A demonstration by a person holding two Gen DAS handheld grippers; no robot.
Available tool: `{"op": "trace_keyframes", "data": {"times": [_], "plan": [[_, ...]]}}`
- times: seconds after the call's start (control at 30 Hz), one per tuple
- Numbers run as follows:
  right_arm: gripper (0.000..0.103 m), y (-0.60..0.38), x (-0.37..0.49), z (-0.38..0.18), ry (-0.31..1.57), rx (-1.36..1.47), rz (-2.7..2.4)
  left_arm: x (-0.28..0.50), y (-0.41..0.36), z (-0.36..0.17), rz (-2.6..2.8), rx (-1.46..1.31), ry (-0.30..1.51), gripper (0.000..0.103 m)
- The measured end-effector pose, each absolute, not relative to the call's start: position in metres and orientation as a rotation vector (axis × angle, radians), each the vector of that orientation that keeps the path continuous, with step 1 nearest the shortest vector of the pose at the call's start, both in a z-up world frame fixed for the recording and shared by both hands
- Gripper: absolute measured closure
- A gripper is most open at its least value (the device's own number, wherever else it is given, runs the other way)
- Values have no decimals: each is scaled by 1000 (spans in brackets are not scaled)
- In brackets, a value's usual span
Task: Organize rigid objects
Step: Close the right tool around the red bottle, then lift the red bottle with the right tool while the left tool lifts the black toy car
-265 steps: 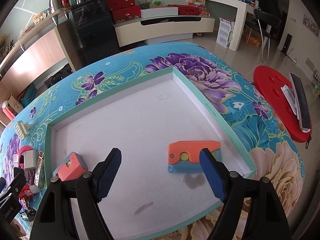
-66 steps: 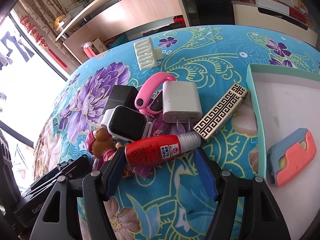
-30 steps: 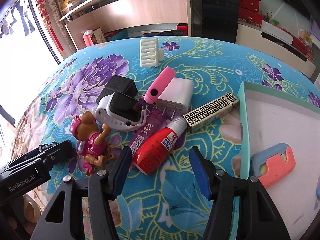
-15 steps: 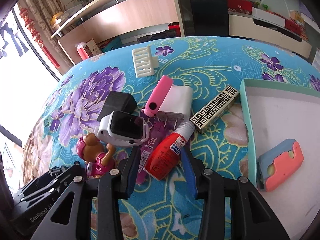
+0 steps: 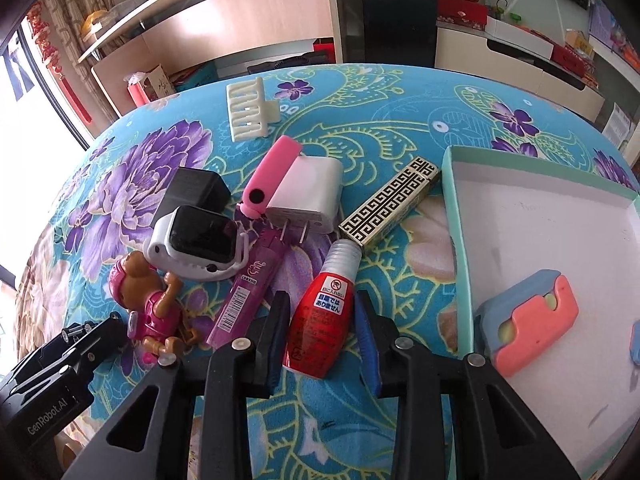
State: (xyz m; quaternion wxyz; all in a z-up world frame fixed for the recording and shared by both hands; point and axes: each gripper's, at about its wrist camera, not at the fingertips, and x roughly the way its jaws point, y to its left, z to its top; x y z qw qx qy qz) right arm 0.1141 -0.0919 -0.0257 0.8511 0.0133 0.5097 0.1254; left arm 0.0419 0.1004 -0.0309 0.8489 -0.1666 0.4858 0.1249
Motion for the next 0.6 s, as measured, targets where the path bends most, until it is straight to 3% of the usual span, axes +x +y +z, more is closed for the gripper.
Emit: {"op": "trace_keyframes", "data": {"times": [0.6], "plan": [[73,-86,113,-27,1062,-36,238,42,100,-33,264,-340,1019,26]]}}
